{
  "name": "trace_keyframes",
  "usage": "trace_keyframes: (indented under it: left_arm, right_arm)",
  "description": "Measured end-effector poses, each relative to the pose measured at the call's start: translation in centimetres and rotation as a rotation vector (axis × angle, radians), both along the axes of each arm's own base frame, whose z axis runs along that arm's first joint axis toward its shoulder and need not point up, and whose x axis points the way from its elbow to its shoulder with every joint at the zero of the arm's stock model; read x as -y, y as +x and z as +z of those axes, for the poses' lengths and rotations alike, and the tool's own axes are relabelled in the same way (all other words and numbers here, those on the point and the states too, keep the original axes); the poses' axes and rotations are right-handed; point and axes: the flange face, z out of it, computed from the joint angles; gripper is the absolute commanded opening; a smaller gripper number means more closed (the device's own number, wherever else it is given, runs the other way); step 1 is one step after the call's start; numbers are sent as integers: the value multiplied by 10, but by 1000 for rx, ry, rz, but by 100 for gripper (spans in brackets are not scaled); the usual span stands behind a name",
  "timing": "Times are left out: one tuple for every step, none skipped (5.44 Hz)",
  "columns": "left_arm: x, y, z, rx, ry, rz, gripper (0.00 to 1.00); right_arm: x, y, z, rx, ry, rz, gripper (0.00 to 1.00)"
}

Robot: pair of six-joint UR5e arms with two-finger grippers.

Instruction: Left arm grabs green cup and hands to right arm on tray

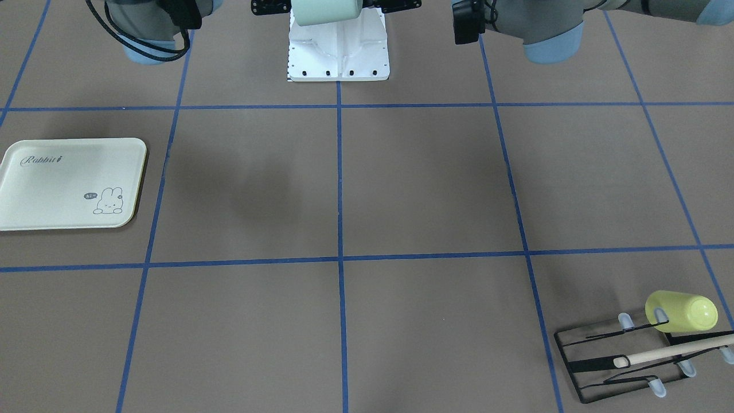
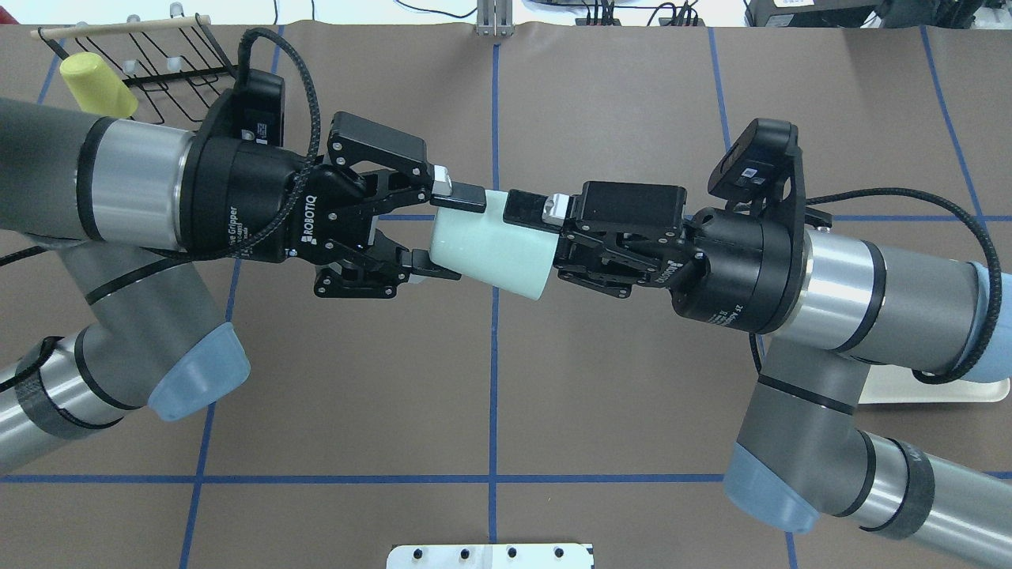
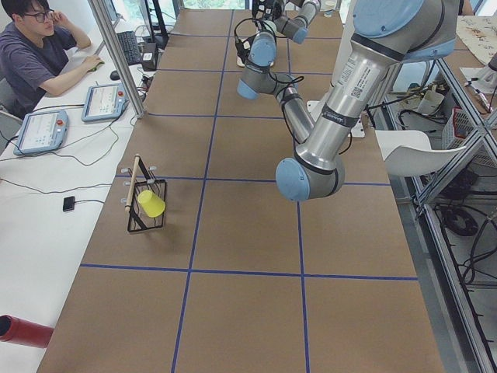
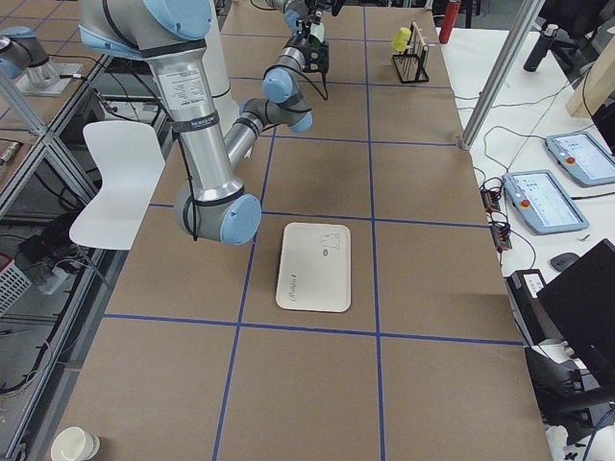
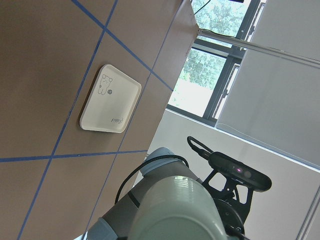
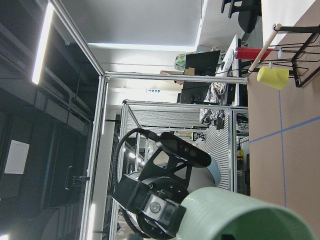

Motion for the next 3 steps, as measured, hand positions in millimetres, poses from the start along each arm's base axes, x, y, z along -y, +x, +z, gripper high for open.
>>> trace_keyframes:
  left_arm:
    - [0, 0, 0, 0, 0, 0, 0]
    - [0, 0, 0, 0, 0, 1, 50]
    - [0, 0, 0, 1, 0, 2, 100]
  right_arm:
    - [-1, 0, 0, -2, 3, -4, 13]
    - [-1, -1, 0, -7, 11, -12, 0]
    - [-2, -1, 0, -11, 18, -18, 0]
